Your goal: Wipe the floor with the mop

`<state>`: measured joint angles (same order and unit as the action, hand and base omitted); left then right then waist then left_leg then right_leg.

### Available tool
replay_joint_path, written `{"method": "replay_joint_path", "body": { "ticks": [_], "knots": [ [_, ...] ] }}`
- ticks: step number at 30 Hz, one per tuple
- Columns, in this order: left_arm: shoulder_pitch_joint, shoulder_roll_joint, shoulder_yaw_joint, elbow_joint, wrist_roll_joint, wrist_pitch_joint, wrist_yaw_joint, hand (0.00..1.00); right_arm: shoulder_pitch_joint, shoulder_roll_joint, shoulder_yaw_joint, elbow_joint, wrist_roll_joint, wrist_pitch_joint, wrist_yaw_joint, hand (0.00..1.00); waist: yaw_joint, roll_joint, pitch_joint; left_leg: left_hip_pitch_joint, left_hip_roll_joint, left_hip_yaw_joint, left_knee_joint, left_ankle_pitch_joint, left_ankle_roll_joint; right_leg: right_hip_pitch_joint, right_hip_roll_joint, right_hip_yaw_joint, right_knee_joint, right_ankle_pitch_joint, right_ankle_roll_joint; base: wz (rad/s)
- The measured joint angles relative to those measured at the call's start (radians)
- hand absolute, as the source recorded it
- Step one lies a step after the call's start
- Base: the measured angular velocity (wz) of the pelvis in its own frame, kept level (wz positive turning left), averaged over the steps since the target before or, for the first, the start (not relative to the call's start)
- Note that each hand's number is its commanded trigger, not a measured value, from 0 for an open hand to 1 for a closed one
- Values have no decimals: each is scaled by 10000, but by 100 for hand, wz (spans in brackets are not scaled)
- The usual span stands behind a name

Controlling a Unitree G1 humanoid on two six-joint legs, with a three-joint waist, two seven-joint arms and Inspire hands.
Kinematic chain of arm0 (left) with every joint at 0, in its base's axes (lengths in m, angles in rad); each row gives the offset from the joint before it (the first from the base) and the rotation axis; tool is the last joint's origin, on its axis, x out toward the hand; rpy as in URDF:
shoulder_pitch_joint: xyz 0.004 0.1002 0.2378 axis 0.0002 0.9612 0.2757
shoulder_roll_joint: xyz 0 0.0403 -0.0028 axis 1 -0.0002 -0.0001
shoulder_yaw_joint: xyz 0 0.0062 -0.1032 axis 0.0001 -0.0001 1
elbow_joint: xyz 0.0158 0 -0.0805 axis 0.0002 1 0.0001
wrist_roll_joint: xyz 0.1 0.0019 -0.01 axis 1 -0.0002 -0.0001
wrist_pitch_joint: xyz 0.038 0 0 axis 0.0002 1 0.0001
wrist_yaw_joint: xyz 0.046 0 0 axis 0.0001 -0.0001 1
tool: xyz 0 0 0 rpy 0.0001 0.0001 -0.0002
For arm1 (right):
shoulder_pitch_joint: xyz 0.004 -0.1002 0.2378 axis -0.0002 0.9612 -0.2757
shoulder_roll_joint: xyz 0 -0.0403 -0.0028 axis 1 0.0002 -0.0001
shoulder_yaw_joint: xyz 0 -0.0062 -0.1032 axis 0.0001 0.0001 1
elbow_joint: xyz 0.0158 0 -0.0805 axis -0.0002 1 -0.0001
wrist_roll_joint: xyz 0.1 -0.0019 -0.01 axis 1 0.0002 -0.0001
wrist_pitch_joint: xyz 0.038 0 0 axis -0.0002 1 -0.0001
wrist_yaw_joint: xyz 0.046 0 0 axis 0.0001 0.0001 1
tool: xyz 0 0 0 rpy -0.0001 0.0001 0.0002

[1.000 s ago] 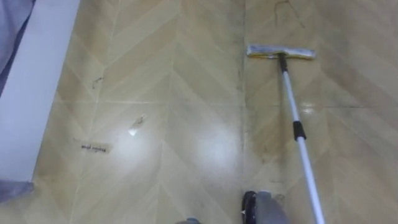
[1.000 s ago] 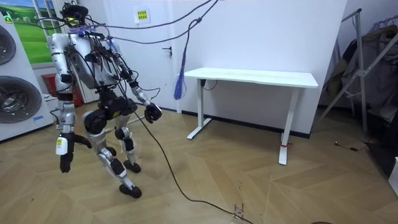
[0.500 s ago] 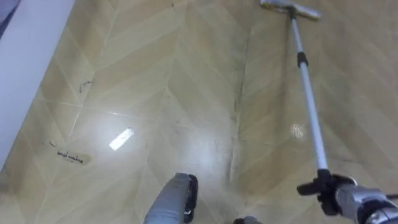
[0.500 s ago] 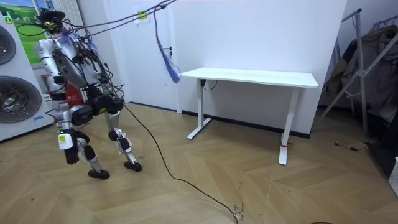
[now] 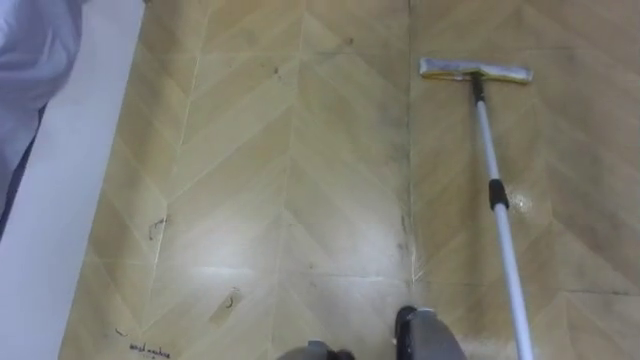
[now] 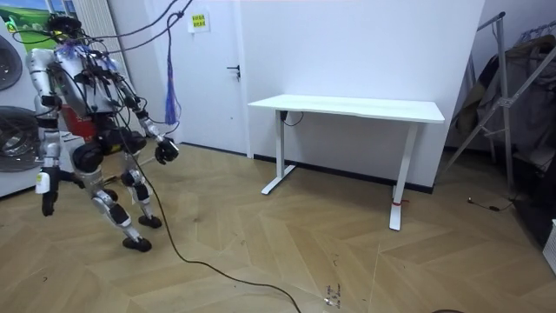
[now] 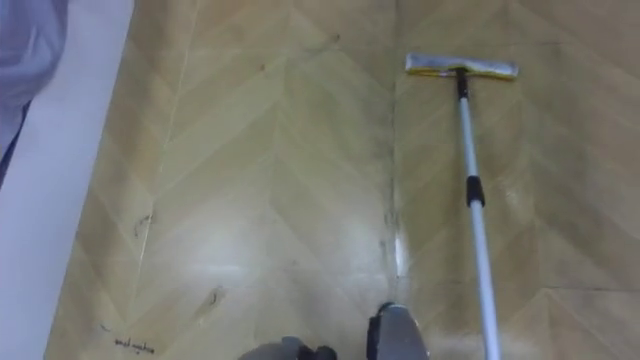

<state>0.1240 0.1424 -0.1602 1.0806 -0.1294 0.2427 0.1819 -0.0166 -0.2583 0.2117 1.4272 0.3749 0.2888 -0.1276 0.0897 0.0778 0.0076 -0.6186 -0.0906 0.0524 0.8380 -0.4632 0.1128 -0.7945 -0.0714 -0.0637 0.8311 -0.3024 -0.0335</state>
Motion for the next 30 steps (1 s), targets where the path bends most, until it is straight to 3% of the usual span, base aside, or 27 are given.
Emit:
{"method": "replay_joint_path", "body": {
  "ticks": [2,3,4,5,6,7,8,9,10,11,12,13,14,15,16,17,18,19,21,23,24,25,26,27,29,30],
  "knots": [
    [115,82,-32,-3,-359,114,39,0,-745,-196,-82,107,-247,305,3,100,40,-157,64,-430,209,102,1444,154,-457,65,59,-66,530,-510,-99,8],
    [181,213,-62,-54,-853,141,77,0,-1378,-410,-53,118,-331,421,10,100,251,-355,137,-1099,556,310,2906,732,-1057,12,226,36,971,-882,-116,-27],
    [417,414,-199,-341,-1465,126,122,0,-2065,-630,130,71,-379,401,88,100,551,-646,131,-1887,822,441,4299,1840,-1325,-137,390,208,1377,-1151,-189,-38],
    [531,513,-302,-491,-1670,111,130,0,-2474,-735,272,29,-399,395,140,100,648,-786,177,-2279,874,434,4916,2565,-1350,-164,442,264,1560,-1246,-254,-39],
    [741,716,-576,-816,-2004,103,169,0,-3183,-912,442,-145,-350,346,235,100,768,-1081,200,-3028,929,460,5861,3902,-1400,-272,495,372,1901,-1405,-464,-17],
    [853,838,-783,-991,-2135,64,190,0,-3608,-1058,620,-342,-163,142,376,100,885,-1168,249,-3711,1023,331,6298,3924,-1350,-280,649,371,2092,-1580,-508,-12],
    [907,864,-812,-1071,-2120,29,192,0,-3798,-1161,622,-472,-148,36,430,100,1017,-1201,267,-3975,1108,309,6229,3695,-1288,-272,710,372,2161,-1670,-528,-14],
    [1021,872,-791,-1173,-2026,-29,168,0,-4147,-1211,610,-692,-82,-95,565,100,1217,-1307,295,-4271,1193,257,5550,3231,-1186,-169,787,374,2192,-1827,-548,-11],
    [1083,872,-784,-1138,-1815,-3,18,0,-4259,-1198,593,-821,94,-131,764,100,1290,-1372,272,-4134,1195,266,3968,2786,-1178,70,790,379,2085,-1989,-487,0],
    [1113,871,-785,-1134,-1791,-11,-52,0,-4226,-1198,596,-873,209,-133,820,100,1303,-1361,275,-3910,1195,274,2986,2669,-1210,251,795,377,2004,-2081,-425,11],
    [1140,868,-781,-1095,-1796,-9,-255,0,-3996,-1200,629,-897,491,-152,879,100,1377,-1276,267,-3361,1212,210,1092,2637,-1217,689,786,356,1777,-2262,-324,17],
    [1080,898,-776,-1065,-1822,-1,-433,0,-3555,-1203,778,-901,789,-260,949,100,1322,-1206,253,-3033,1182,258,463,2369,-811,1103,657,313,1563,-2477,-166,22],
    [1012,892,-773,-1046,-1808,11,-469,0,-3185,-1231,801,-898,959,-338,959,100,1291,-1137,211,-2872,1093,303,436,2203,-599,1323,549,264,1431,-2549,-53,45],
    [904,826,-747,-1001,-1802,22,-551,0,-2485,-1314,804,-793,1064,-445,957,100,1183,-994,150,-2637,862,331,442,1909,-253,1690,352,249,1283,-2562,100,67],
    [596,681,-559,-818,-1659,10,-582,0,-1807,-1356,810,-426,1061,-511,918,100,1003,-812,148,-2337,533,384,505,1624,-5,1754,198,547,1843,-2465,343,65],
    [517,635,-497,-787,-1593,-26,-578,0,-1454,-1361,814,-254,1059,-504,851,100,971,-755,131,-2197,404,446,562,1440,84,1645,168,735,2327,-2269,532,43],
    [478,596,-424,-854,-1454,-194,-585,0,-646,-1307,821,-185,991,-489,676,100,879,-632,56,-1912,200,495,689,1136,301,1406,109,1004,3284,-1659,758,13],
    [493,574,-392,-862,-1345,-343,-555,0,107,-1183,830,-197,960,-488,538,100,752,-420,-58,-1647,56,435,735,814,410,1166,96,1065,3994,-1068,813,0],
    [513,545,-371,-854,-1324,-489,-528,0,822,-878,793,-253,952,-487,289,100,589,-200,-124,-1260,43,359,701,475,464,502,226,1119,4392,-973,808,-32],
    [503,483,-380,-761,-1184,-521,-431,0,998,-490,753,-253,845,-454,139,100,317,-61,-40,-814,-38,84,461,285,396,-111,387,1084,3688,-992,775,-56],
    [500,367,-375,-735,-1171,-521,-373,0,965,-305,747,-278,764,-379,82,100,237,-60,19,-529,-108,-231,265,217,324,-299,471,1026,2587,-978,745,-62],
    [514,264,-362,-691,-1131,-520,-353,0,898,-138,694,-289,567,-269,52,100,262,77,-37,-234,-119,-463,90,117,246,-289,509,816,1225,-842,544,-65],
    [520,229,-357,-623,-1126,-494,-343,0,743,-77,692,-297,482,-203,53,100,258,-7,23,-100,-143,-635,55,45,203,-229,549,783,642,-730,465,-58],
    [506,193,-336,-518,-1081,-358,-313,0,503,8,646,-325,323,-22,56,100,229,-19,26,131,-312,-1043,91,-131,80,-157,555,608,-17,-463,300,-28],
    [394,156,-301,-494,-1072,-183,-157,0,-44,-36,552,-279,186,236,-20,100,188,-151,55,175,-494,-1312,441,-330,-149,-30,220,284,259,-423,209,8],
    [364,171,-307,-501,-1117,-187,-34,0,-637,-157,349,-176,29,505,-113,100,206,-309,97,71,-541,-1181,978,-373,-278,-41,-148,-16,709,-414,76,31]
  ]
}}
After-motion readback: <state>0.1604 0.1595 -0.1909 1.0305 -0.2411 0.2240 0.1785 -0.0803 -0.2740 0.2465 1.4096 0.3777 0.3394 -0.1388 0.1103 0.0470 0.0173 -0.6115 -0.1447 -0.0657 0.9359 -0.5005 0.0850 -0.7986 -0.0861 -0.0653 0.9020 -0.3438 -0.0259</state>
